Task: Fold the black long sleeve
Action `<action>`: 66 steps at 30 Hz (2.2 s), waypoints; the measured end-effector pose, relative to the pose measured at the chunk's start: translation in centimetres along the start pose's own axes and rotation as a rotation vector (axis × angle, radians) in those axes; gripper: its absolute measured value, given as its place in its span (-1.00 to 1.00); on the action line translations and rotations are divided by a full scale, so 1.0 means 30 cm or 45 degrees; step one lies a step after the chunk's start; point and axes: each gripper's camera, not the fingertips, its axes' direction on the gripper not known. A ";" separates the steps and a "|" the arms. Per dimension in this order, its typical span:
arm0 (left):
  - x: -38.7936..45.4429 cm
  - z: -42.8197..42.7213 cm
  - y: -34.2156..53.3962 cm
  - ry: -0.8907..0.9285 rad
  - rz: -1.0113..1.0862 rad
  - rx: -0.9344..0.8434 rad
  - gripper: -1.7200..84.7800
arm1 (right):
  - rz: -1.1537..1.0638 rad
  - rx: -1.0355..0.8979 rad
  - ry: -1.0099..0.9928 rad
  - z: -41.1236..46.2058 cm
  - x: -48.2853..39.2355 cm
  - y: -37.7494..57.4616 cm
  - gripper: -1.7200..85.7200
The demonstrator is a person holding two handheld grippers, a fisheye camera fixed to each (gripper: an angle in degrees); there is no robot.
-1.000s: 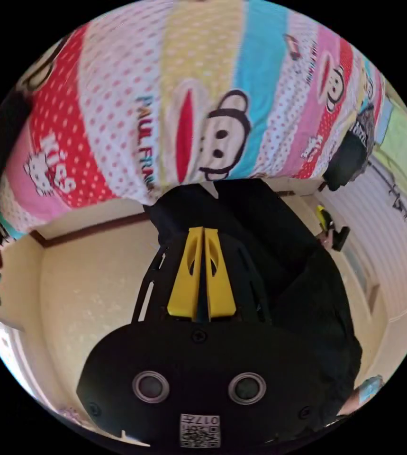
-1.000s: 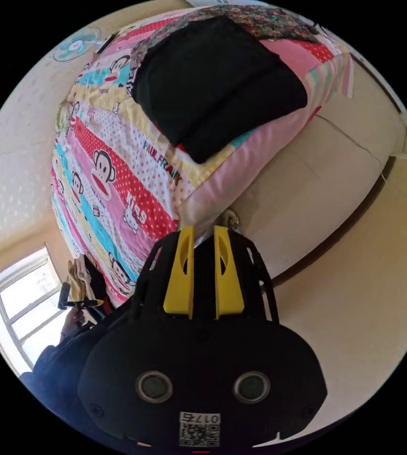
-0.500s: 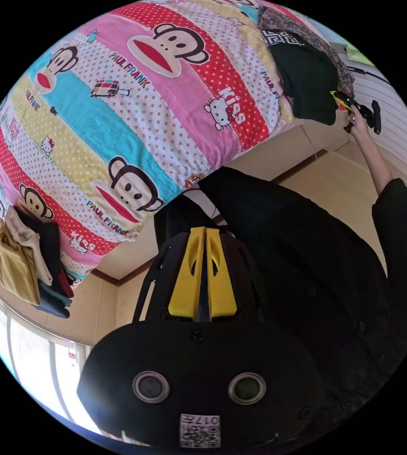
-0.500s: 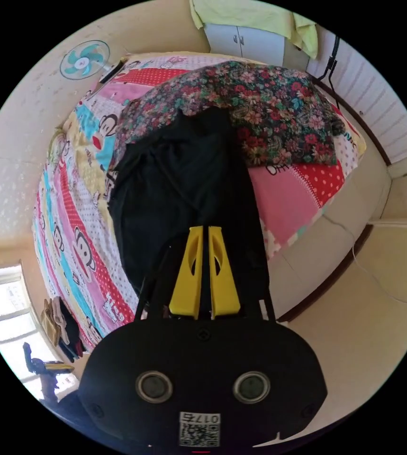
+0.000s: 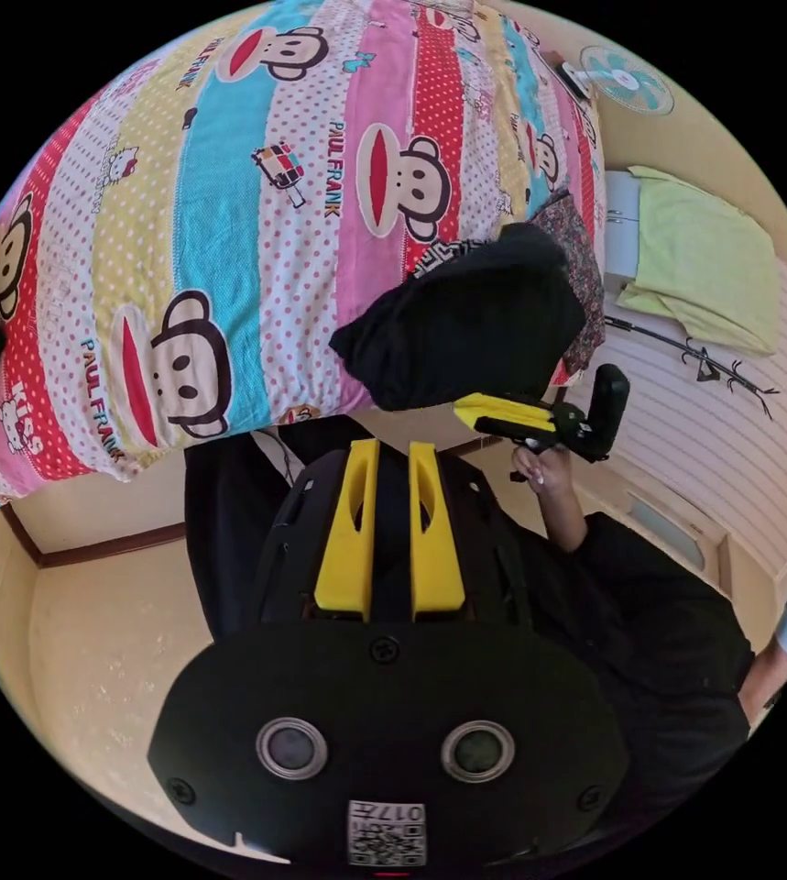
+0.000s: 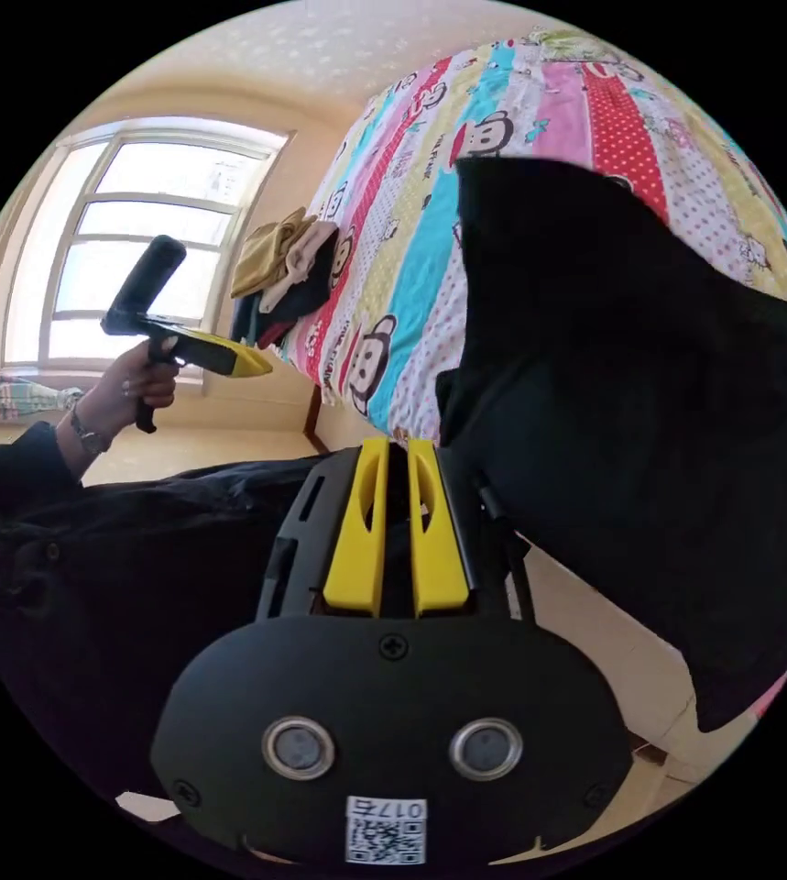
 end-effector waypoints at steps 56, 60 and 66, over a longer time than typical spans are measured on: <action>0.130 1.142 -0.943 -0.398 0.765 -0.016 -0.77 | 1.882 0.333 -0.337 0.105 1.803 0.091 -0.66; 0.078 1.198 -0.897 -0.330 0.822 0.139 -0.86 | 1.887 0.358 -0.316 0.214 2.006 0.069 -0.65; 0.117 1.311 -0.874 -0.353 0.826 0.183 -0.94 | 1.939 0.091 -0.277 0.428 2.345 0.079 -0.69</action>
